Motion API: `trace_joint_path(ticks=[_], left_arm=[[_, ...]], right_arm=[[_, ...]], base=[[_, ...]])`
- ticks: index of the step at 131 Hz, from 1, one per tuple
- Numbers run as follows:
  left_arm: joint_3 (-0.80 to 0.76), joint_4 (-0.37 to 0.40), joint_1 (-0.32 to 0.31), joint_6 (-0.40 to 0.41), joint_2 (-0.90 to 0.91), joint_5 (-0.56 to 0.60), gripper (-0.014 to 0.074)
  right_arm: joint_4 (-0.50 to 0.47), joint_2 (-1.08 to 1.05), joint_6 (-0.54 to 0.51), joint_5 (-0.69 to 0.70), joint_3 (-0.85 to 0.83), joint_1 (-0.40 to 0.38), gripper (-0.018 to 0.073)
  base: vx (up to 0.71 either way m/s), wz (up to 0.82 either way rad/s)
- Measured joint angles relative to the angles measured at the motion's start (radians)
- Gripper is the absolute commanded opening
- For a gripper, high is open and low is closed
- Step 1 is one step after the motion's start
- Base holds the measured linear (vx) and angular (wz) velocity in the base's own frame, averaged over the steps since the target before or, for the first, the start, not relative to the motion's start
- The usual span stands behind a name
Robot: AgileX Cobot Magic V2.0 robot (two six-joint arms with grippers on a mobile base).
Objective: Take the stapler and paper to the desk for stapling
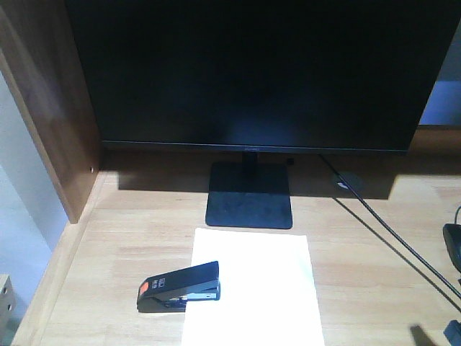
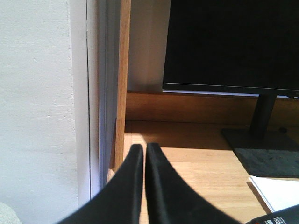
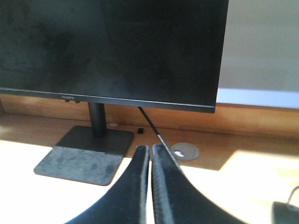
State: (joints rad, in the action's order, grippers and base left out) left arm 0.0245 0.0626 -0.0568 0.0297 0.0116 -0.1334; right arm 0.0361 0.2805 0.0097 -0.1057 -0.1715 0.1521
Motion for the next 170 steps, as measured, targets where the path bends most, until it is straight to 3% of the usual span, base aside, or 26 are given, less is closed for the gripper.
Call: trace_joint_path(ticks=[15, 45, 76, 107, 170], left_arm=[[0.0, 0.0, 0.0, 0.0, 0.0, 0.0, -0.0006], [0.0, 0.0, 0.0, 0.0, 0.0, 0.0, -0.0006], [0.0, 0.0, 0.0, 0.0, 0.001, -0.001, -0.0006], [0.0, 0.0, 0.0, 0.0, 0.001, 0.0, -0.0006], [0.0, 0.0, 0.0, 0.0, 0.001, 0.0, -0.0006]], right_arm=[[0.001, -0.03, 0.0, 0.014, 0.044, -0.015, -0.0006], [-0.036, -0.189, 0.003, 0.043, 0.166, -0.139, -0.0006], [-0.029, -0.291, -0.01, 0.015, 0.198, -0.148, -0.0006], [-0.029, -0.291, -0.01, 0.003, 0.198, -0.219, -0.0006], [-0.029, -0.291, -0.01, 0.003, 0.198, -0.223, -0.0006]], base=[[0.0, 0.0], [0.0, 0.0], [0.0, 0.0], [0.0, 0.0], [0.0, 0.0]])
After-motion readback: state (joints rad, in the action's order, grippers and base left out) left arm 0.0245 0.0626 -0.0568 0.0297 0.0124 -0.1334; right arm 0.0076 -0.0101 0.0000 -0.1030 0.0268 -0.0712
